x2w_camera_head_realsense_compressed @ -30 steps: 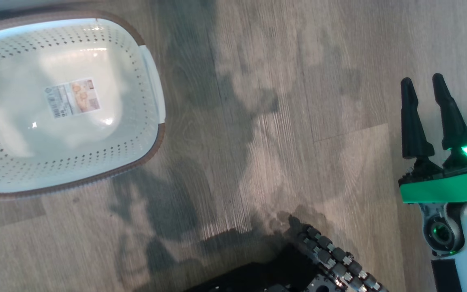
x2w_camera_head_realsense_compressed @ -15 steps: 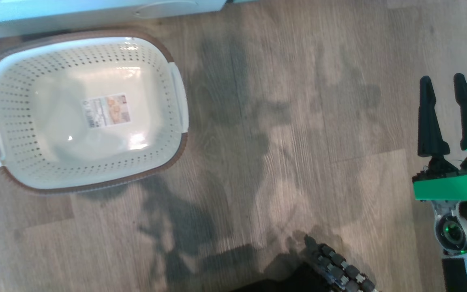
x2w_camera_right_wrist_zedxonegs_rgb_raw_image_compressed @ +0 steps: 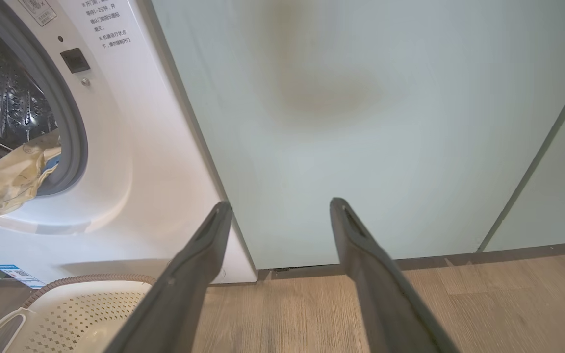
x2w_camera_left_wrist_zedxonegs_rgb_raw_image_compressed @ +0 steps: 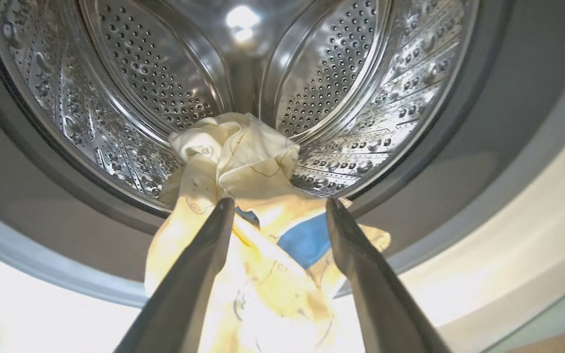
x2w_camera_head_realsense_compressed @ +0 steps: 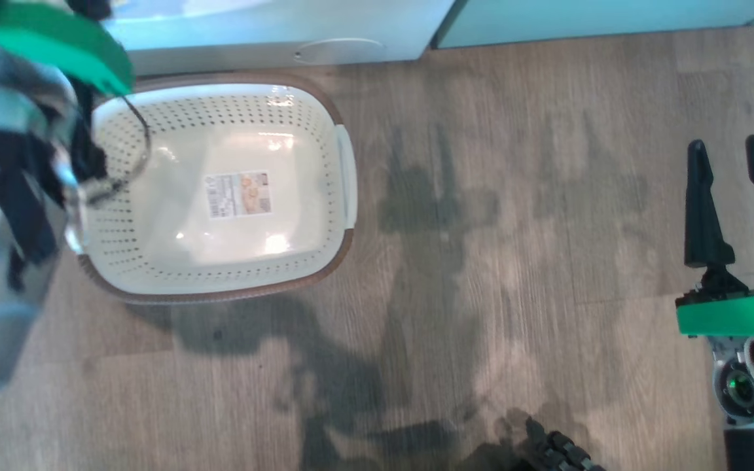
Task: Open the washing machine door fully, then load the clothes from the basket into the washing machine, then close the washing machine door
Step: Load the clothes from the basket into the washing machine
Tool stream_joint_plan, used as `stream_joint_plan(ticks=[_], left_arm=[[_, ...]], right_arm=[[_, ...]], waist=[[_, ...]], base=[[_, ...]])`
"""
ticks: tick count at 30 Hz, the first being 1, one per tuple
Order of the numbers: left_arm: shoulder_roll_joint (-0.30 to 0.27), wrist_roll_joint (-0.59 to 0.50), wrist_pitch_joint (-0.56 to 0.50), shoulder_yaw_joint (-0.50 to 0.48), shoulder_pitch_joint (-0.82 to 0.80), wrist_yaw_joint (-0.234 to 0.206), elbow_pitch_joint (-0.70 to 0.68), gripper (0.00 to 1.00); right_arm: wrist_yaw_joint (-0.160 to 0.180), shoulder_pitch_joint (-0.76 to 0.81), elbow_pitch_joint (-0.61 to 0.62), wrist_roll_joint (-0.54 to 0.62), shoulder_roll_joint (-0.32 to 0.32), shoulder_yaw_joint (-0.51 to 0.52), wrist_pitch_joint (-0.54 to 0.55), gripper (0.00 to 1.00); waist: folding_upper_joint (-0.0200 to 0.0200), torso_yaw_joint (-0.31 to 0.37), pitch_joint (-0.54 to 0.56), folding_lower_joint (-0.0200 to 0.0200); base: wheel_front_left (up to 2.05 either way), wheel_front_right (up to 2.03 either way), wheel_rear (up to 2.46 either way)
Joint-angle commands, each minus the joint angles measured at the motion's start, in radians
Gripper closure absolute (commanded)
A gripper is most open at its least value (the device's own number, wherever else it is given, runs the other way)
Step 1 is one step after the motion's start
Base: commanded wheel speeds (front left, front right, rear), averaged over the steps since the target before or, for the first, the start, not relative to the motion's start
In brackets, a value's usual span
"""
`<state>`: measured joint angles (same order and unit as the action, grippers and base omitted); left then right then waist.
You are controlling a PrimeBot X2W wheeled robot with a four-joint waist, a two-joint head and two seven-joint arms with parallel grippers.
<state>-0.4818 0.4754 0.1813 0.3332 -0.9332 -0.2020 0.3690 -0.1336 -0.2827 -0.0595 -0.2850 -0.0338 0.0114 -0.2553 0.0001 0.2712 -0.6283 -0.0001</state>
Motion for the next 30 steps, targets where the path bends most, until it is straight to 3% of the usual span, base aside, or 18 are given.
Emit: stream_joint_plan(ticks=[1, 4, 5, 8, 14, 22, 30], left_arm=[[-0.04, -0.002, 0.011, -0.035, 0.06, -0.035, -0.095, 0.0], [-0.037, 0.005, 0.014, -0.041, 0.133, -0.065, -0.166, 0.0], [-0.039, 0.0, 0.019, -0.045, 0.203, -0.098, -0.231, 0.0], [-0.032, -0.001, 0.026, -0.046, 0.309, -0.141, -0.316, 0.0], [-0.014, 0.002, 0.04, -0.039, 0.482, -0.195, -0.428, 0.0], [0.029, 0.006, 0.047, 0.009, 0.589, -0.213, -0.459, 0.0], [0.043, 0.015, 0.059, 0.018, 0.659, -0.219, -0.449, 0.0]], right_arm=[[0.003, 0.031, 0.03, 0.014, -0.016, -0.003, -0.006, 0.0], [0.003, 0.036, 0.03, 0.024, -0.016, 0.002, -0.006, 0.0], [0.003, 0.044, 0.029, 0.035, -0.016, 0.009, -0.006, 0.0], [0.003, 0.057, 0.027, 0.051, -0.016, 0.015, -0.006, 0.0], [0.003, 0.084, 0.019, 0.083, -0.016, 0.028, -0.006, 0.0], [0.003, 0.125, 0.015, 0.118, -0.016, 0.044, 0.012, 0.0], [0.003, 0.164, 0.026, 0.114, -0.016, 0.03, 0.032, 0.0]], waist=[[-0.0001, -0.027, 0.026, 0.0001], [-0.0001, -0.041, 0.04, 0.0001], [-0.0001, -0.055, 0.055, 0.0001], [-0.0001, -0.073, 0.081, 0.0001], [-0.0001, -0.11, 0.132, 0.0001], [-0.0001, -0.168, 0.196, 0.0001], [-0.0001, -0.181, 0.255, 0.0001]], base=[[0.0, 0.0, 0.0], [0.0, 0.0, 0.0], [0.0, 0.0, 0.0], [0.0, 0.0, 0.0], [0.0, 0.0, 0.0], [0.0, 0.0, 0.0], [0.0, 0.0, 0.0]])
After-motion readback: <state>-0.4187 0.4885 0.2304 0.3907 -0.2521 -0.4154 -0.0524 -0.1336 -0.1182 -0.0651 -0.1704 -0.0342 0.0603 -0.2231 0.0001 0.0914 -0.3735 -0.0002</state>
